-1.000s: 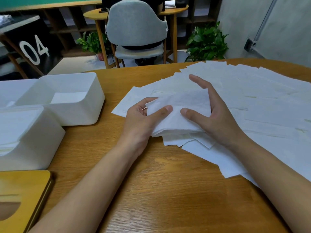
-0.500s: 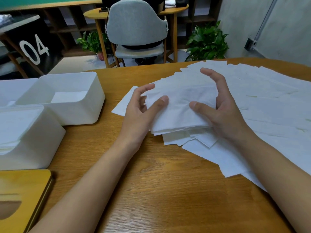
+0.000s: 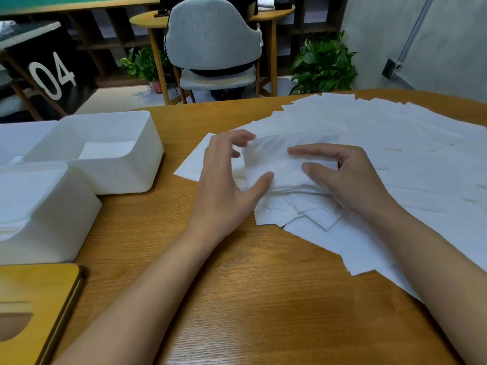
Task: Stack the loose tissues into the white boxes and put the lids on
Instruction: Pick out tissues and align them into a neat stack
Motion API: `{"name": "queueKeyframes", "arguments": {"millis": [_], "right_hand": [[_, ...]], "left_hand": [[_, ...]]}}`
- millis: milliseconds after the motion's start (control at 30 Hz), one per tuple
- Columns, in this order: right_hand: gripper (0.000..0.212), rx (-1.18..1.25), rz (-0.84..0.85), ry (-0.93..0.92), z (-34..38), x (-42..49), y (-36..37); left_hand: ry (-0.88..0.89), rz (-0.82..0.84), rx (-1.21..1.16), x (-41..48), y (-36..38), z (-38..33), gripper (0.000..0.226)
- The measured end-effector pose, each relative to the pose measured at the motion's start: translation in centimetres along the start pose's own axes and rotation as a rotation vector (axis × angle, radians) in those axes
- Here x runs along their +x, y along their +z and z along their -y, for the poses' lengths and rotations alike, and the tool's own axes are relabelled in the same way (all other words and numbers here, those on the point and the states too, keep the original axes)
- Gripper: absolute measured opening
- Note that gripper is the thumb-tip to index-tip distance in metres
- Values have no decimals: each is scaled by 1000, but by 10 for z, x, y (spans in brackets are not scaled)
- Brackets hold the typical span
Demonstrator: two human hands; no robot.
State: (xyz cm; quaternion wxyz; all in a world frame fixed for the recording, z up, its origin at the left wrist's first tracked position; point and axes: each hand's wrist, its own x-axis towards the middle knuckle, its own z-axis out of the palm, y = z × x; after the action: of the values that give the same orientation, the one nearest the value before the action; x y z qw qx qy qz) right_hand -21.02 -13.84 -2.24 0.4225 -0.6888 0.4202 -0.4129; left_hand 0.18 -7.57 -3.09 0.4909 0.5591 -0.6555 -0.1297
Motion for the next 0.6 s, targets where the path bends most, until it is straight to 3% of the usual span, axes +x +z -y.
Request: {"name": "queueKeyframes", "arguments": {"millis": [133,267,467,600], "right_hand": [[37,-20,-47,14,-3,2,0],[37,-25,-46,16,-3,1,2],[37,-20,-29,8,-4,1,2],[37,-28,-19,-7,-5,2,3]], "left_hand": [[216,260,80,-4,3,0,25],[187,461,148,-7,5,8,27],[223,451,170,-7,5,9,6],[278,338,128,-6,6,5,3]]}}
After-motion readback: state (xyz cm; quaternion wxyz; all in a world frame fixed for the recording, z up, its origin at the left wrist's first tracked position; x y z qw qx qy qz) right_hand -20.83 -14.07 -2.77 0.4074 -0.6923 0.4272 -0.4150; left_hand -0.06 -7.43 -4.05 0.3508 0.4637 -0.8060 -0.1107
